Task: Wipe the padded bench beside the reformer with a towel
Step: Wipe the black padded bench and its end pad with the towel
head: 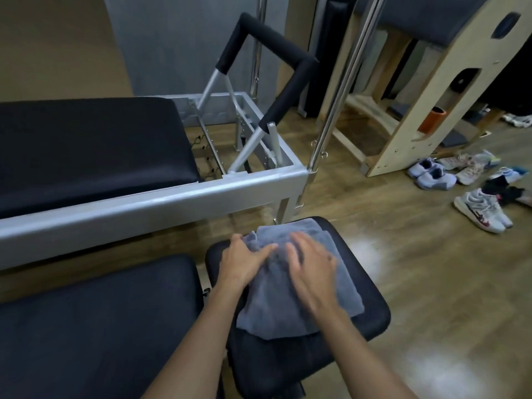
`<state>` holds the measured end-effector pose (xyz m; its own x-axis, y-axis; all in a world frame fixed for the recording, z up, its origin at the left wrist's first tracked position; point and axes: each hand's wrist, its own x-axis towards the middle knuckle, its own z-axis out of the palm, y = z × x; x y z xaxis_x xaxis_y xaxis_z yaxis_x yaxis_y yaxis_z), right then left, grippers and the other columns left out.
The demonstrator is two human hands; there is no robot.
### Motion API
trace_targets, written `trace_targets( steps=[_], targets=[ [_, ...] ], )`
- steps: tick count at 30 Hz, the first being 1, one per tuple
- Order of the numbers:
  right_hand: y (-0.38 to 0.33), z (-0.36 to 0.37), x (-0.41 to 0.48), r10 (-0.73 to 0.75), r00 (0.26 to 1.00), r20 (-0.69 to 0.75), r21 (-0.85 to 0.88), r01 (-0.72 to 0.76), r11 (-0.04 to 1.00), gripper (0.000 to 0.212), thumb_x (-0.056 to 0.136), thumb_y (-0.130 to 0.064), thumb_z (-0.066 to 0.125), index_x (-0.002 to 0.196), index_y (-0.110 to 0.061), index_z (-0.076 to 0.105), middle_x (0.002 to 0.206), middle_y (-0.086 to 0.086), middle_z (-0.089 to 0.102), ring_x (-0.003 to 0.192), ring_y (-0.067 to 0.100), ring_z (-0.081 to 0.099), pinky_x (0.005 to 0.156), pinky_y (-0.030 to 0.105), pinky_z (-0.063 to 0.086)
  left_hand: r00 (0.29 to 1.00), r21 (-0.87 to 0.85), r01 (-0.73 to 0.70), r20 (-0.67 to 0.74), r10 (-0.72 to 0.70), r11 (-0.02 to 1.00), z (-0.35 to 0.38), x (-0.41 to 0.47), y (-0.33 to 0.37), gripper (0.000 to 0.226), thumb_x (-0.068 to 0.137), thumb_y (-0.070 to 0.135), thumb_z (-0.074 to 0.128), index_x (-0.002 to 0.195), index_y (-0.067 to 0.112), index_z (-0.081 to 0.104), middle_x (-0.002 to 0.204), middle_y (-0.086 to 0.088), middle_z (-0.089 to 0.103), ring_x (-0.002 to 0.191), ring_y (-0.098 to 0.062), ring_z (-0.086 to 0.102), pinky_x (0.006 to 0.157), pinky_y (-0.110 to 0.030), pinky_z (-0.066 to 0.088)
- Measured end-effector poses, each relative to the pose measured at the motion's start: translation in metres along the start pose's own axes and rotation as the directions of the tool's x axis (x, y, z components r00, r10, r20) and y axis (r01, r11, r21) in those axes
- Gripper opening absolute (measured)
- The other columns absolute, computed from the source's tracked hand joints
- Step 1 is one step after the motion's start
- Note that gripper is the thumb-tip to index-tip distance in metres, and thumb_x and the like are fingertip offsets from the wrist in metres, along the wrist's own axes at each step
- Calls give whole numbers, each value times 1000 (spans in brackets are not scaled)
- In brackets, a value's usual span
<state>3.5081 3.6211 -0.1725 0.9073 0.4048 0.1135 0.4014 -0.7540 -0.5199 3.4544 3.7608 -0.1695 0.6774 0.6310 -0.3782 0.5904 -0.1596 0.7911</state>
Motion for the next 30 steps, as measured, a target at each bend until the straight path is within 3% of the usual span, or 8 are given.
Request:
trace_targets(
  steps=[5, 10, 14, 18, 22, 25, 27, 30],
  targets=[
    [54, -41, 50, 399, 895, 199, -47, -398, 916, 64, 89, -50, 59, 135, -7, 48, 135, 12, 57, 123, 33, 52, 97, 43, 41, 990, 78, 137, -45, -134, 987, 16, 7, 14, 71, 63, 42, 86, 119, 11, 55, 121, -10, 64, 108, -31, 62, 91, -45, 52],
    [45, -30, 67, 370, 888, 272, 89, -406, 910, 39, 88, -33, 61, 110, -1, 61, 113, 17, 66, 105, 35, 60, 88, 42, 51, 999, 27, 28, -21, -27, 999, 13, 8, 15, 38, 68, 27, 84, 99, 11, 68, 105, -8, 71, 97, -26, 66, 90, -42, 54],
    [23, -38, 74, 281, 929, 243, 323, -350, 879, 18, 85, -21, 58, 93, -5, 61, 90, 10, 64, 87, 27, 61, 70, 34, 49, 999, -264, 35, 20, -30, 964, -8, 6, 32, 22, 72, 6, 78, 87, 11, 63, 100, -14, 71, 92, -29, 68, 86, -48, 57],
    [-5, -92, 74, 141, 990, 17, 729, -109, 676, 14, 80, -3, 57, 86, -16, 59, 77, -3, 62, 70, 10, 56, 57, 18, 44, 958, -430, -285, -121, 258, 856, -49, -13, 75, 39, 70, 4, 78, 95, 28, 62, 105, -3, 68, 94, -20, 68, 72, -34, 59],
    [21, -157, 40, -176, 973, 150, 652, 37, 758, 42, 71, 13, 48, 83, -22, 68, 77, -13, 70, 73, 1, 62, 65, 13, 46, 755, -363, -437, 349, 555, 823, -87, -47, 86, 43, 64, 14, 82, 101, 33, 70, 110, 1, 72, 101, -17, 69, 83, -31, 58],
    [48, -159, 27, -42, 965, 258, 403, -68, 913, 57, 75, 26, 33, 77, -15, 73, 86, 0, 76, 87, 3, 70, 82, 8, 48, 624, 55, -398, 748, 226, 916, -85, -53, 69, 36, 71, 28, 83, 105, 29, 71, 103, 7, 75, 99, -8, 69, 87, -26, 54],
    [45, -137, 29, 20, 978, 207, 381, -99, 919, 46, 84, 22, 38, 86, -9, 72, 92, 6, 74, 90, 8, 69, 83, 10, 49, 697, 171, -368, 701, 150, 914, -70, -43, 56, 22, 78, 27, 78, 99, 22, 73, 94, 3, 77, 90, -12, 72, 86, -36, 56],
    [17, -80, 30, -160, 970, 185, 273, 106, 956, 34, 90, 5, 47, 113, -8, 68, 115, 6, 69, 110, 19, 62, 98, 27, 46, 942, 138, -281, 229, 245, 950, -46, -21, 33, 3, 89, 22, 67, 90, 21, 70, 94, 0, 72, 88, -16, 68, 78, -35, 56]
  ],
)
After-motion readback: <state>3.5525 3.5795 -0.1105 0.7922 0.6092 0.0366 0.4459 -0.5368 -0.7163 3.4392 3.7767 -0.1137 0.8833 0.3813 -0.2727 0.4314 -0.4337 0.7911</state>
